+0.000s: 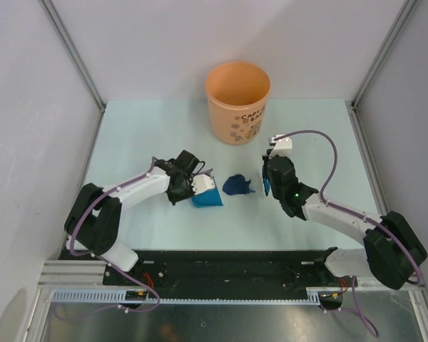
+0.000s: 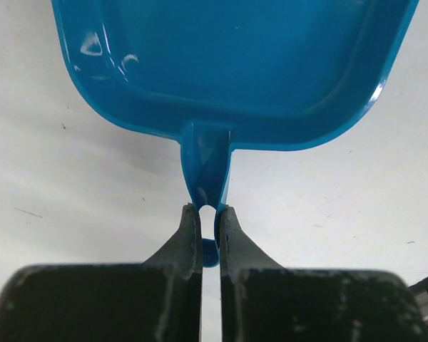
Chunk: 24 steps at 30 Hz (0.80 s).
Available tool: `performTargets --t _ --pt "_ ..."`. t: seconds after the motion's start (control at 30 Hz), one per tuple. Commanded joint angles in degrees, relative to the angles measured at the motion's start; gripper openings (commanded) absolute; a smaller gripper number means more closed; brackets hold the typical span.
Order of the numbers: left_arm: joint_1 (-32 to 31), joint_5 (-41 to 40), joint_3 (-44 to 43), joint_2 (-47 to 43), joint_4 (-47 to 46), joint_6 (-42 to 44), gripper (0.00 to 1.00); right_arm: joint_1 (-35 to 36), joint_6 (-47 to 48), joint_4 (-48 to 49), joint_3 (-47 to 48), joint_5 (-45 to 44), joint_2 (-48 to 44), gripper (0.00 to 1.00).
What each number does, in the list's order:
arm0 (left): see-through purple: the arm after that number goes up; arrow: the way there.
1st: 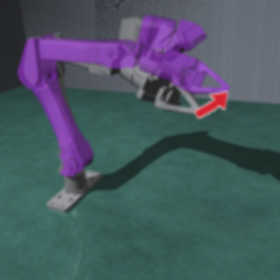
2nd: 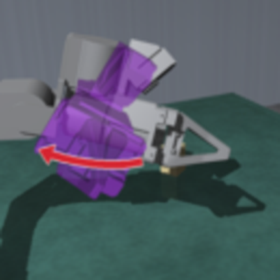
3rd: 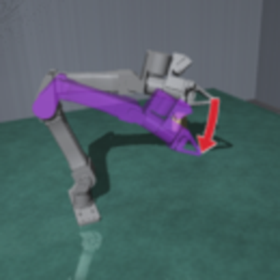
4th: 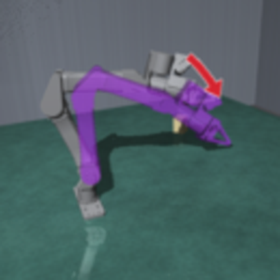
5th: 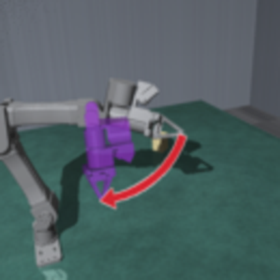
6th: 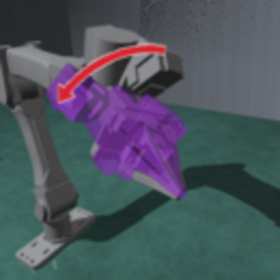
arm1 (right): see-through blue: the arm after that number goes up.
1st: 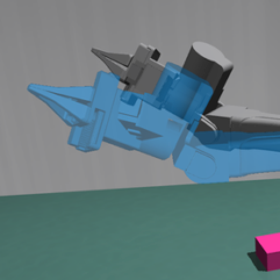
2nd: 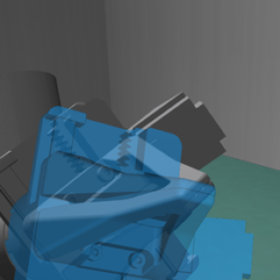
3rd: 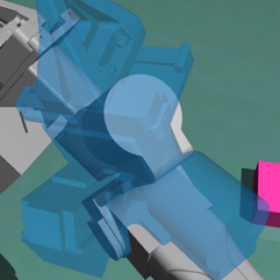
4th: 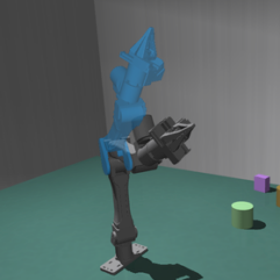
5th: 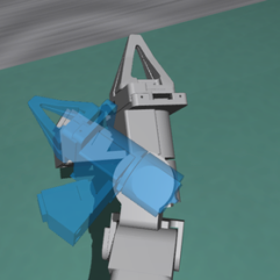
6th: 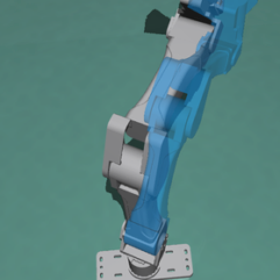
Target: Sweep away the paper scraps from the table
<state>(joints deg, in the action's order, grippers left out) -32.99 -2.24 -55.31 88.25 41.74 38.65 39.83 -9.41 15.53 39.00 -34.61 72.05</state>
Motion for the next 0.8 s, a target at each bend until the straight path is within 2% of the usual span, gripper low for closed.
performTargets --t 0.0,0.1,0.2,0.37,0.43,0.5,0.63,0.77 --pt "-0.7 -5.0 -2.8 3.5 3.1 2.7 0.0 0.5 0.6 7.3 0.3 0.5 4.8 0.0" --pt "-0.8 -6.2 -3.7 4.4 3.2 3.2 0.0 2.3 0.8 9.7 0.3 0.6 7.8 0.0" --pt "-1.4 -5.8 -5.0 5.8 3.1 2.7 0.0 4.5 -3.1 10.2 0.3 2.0 8.5 0.0" --pt "-2.2 -1.6 -7.6 9.6 3.0 1.8 0.0 8.9 -12.9 18.7 0.7 14.9 10.0 0.0" --pt "-2.4 -1.1 -9.4 10.9 3.0 0.7 0.0 10.1 -14.3 23.4 1.1 20.2 9.8 0.0" --pt "-2.6 -0.4 -10.7 12.1 3.0 0.4 0.0 11.3 -13.7 25.2 2.1 21.5 8.4 0.0" --pt "-2.3 1.7 -11.0 10.3 2.8 -0.2 0.0 11.8 -10.0 15.3 4.7 13.6 5.2 0.0" --pt "-0.8 8.2 -10.3 6.1 2.2 -1.6 0.0 11.8 -4.9 5.8 4.7 5.8 -0.8 0.0"
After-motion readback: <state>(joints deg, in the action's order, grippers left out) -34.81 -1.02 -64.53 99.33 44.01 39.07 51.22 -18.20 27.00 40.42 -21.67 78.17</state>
